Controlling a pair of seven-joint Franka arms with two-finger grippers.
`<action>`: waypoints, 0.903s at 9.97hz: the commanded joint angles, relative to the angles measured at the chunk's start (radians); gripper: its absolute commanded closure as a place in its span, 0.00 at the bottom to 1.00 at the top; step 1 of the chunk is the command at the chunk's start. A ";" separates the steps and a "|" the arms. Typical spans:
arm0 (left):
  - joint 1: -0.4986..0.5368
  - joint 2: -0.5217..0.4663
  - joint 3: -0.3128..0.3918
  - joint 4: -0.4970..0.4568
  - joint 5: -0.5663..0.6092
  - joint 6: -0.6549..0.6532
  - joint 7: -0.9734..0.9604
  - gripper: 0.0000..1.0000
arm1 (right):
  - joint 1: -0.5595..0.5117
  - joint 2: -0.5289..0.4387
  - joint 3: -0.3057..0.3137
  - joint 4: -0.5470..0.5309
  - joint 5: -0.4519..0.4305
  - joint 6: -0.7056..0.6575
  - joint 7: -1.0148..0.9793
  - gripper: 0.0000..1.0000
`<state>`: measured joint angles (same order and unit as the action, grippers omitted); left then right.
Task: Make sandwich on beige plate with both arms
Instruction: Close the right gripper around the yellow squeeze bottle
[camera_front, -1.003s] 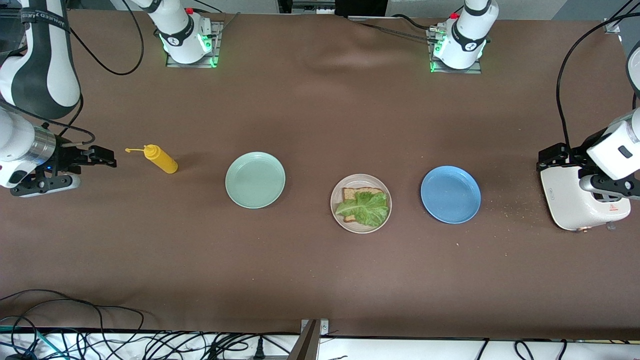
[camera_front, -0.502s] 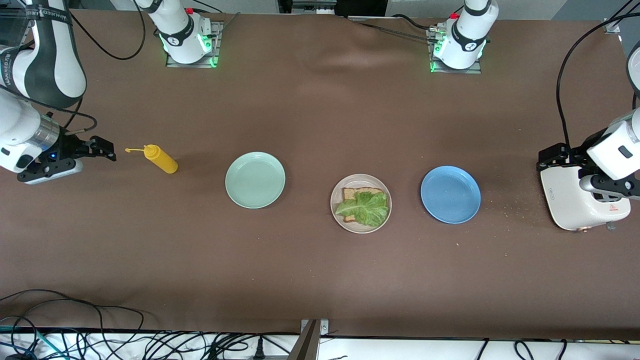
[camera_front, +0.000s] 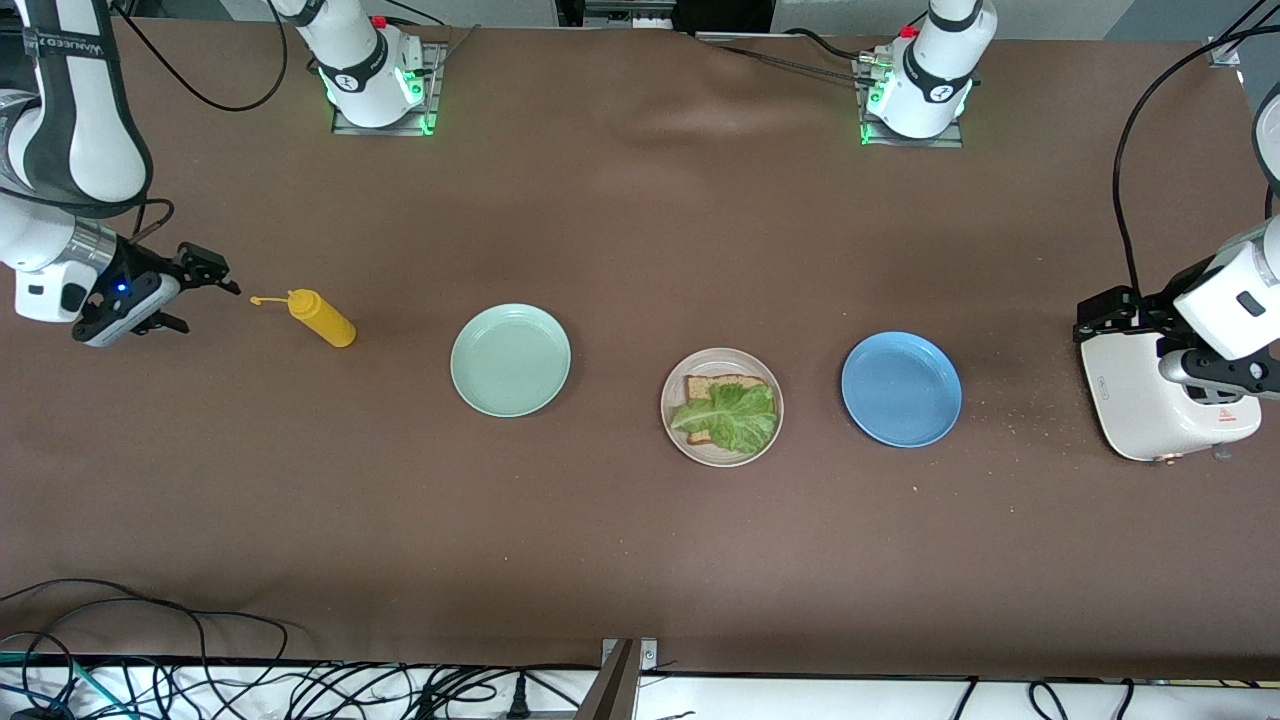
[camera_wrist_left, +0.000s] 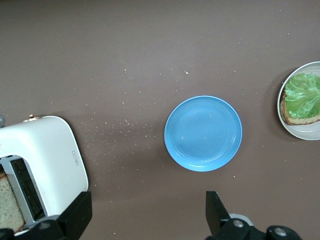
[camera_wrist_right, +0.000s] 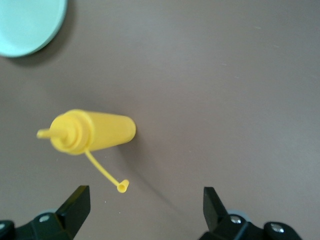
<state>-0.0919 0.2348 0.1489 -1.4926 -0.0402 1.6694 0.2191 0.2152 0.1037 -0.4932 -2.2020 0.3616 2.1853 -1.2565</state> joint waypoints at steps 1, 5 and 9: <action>-0.003 -0.002 -0.002 0.003 0.034 0.001 0.003 0.00 | -0.016 0.034 -0.036 -0.032 0.144 0.008 -0.318 0.00; -0.003 -0.002 -0.002 0.003 0.033 -0.007 0.003 0.00 | -0.123 0.146 -0.036 -0.032 0.285 -0.042 -0.651 0.00; -0.002 -0.002 -0.002 0.003 0.034 -0.008 0.003 0.00 | -0.149 0.206 -0.036 -0.028 0.376 -0.076 -0.793 0.00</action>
<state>-0.0917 0.2348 0.1489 -1.4926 -0.0402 1.6687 0.2191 0.0856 0.2973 -0.5309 -2.2382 0.7065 2.1455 -1.9990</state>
